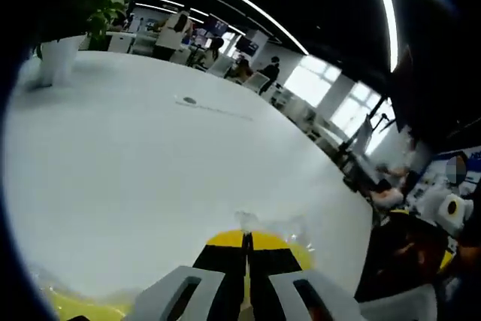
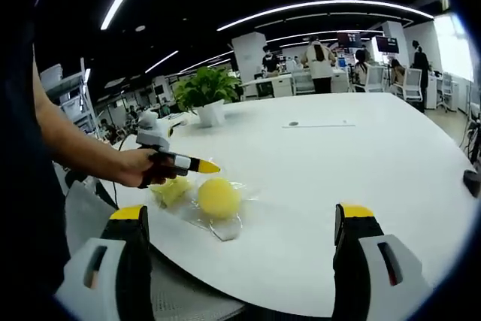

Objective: Compare the silicone blocks by pressing each to a similar depth, holding the contact briefly, and releasing to observe deformation and rebound differences across the visible hardness samples.

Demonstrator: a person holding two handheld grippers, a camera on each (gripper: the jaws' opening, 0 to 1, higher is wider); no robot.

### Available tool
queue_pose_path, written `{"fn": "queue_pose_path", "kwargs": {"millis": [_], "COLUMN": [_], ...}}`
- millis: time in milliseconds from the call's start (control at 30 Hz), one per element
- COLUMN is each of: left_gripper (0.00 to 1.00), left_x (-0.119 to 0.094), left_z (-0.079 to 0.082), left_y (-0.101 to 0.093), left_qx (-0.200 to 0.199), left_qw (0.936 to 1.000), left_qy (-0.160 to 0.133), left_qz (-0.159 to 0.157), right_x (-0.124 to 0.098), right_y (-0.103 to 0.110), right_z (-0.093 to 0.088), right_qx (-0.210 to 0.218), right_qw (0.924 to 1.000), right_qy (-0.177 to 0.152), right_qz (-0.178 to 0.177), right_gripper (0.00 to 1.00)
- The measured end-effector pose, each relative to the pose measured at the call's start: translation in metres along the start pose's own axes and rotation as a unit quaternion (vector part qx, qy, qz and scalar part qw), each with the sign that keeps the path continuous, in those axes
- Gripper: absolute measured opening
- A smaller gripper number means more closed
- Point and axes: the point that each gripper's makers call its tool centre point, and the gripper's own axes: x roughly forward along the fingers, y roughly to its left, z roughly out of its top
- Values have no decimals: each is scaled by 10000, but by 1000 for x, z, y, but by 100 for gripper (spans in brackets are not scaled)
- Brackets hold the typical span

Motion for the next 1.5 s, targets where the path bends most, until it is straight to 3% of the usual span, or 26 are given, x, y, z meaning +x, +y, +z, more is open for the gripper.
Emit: {"fn": "queue_pose_path", "kwargs": {"millis": [400, 467, 567, 1000, 1233, 1300, 1333, 1500], "left_gripper": [0, 0, 0, 0, 0, 0, 0, 0], "left_x": [5, 7, 8, 5, 7, 5, 4, 6], "left_z": [-23, -36, -34, -44, -35, -36, -36, -34], "left_y": [3, 7, 4, 4, 7, 11, 14, 12], "left_qx": [139, 405, 330, 782, 457, -108, -134, 35], "left_qw": [9994, 9972, 9982, 9939, 9960, 9964, 9957, 9968], "left_qy": [279, 564, 450, 636, 467, 435, 394, 436], "left_qz": [182, 277, 232, 439, 613, 724, 822, 667], "right_x": [-4, -5, -7, -12, -10, -12, -13, -15], "right_y": [6, 8, 8, 10, 14, 12, 12, 14], "right_z": [0, -2, -2, -1, 4, 7, 8, 9], "right_qx": [-24, -56, -72, 23, -34, -38, -32, -29], "right_qw": [10000, 10000, 10000, 9999, 9999, 9998, 9998, 9998], "right_qy": [-86, -14, 9, -73, -84, -120, -128, -158], "right_qz": [-41, -27, -40, -142, -104, -123, -129, -140], "right_gripper": [96, 96, 96, 96, 96, 96, 96, 96]}}
